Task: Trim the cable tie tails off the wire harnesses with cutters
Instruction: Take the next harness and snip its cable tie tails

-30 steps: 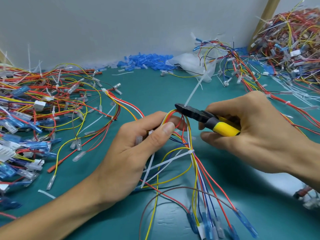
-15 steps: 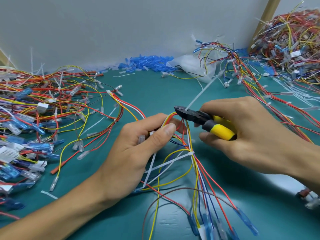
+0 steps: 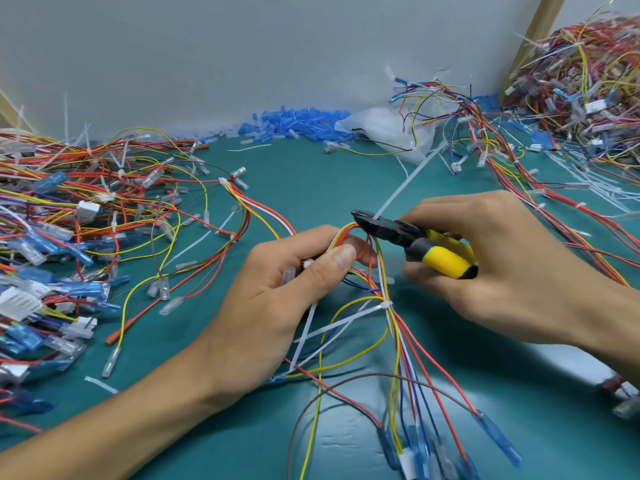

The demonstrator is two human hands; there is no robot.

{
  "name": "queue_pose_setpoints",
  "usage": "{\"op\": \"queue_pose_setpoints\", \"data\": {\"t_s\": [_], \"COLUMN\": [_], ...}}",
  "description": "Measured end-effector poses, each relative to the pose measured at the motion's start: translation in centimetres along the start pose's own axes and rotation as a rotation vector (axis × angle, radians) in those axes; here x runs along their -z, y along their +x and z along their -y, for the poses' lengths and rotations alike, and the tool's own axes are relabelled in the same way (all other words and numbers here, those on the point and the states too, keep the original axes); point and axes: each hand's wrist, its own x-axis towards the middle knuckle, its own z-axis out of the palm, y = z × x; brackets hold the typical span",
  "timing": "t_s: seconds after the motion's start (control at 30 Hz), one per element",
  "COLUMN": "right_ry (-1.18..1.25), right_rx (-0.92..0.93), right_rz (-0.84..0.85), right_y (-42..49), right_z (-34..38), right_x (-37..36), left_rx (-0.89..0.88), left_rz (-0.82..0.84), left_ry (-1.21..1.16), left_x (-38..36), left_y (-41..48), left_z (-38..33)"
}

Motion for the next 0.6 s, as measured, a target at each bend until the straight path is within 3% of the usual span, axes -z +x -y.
{"op": "queue_pose_setpoints", "data": {"t_s": [0.23,0.37,0.6], "right_ry": [0.028,0.190,0.073], "right_rx": [-0.064,-0.178,-0.071], "right_rz": [0.032,0.076,0.019], "right_y": [-0.07,-0.31,0.05], "right_z": [0.35,0.51,0.55], "right_x": [0.21,0.42,-0.05], "left_rx": [0.003,-0.013,-0.003], "left_rz": [0.003,0.008,-0.018], "left_ry": [0.002,0.019,-0.010], "left_x": [0.02,-0.03,0.01], "left_y": [0.00,-0.10,0.06], "left_z": [0.11,-0.01,0.03]}}
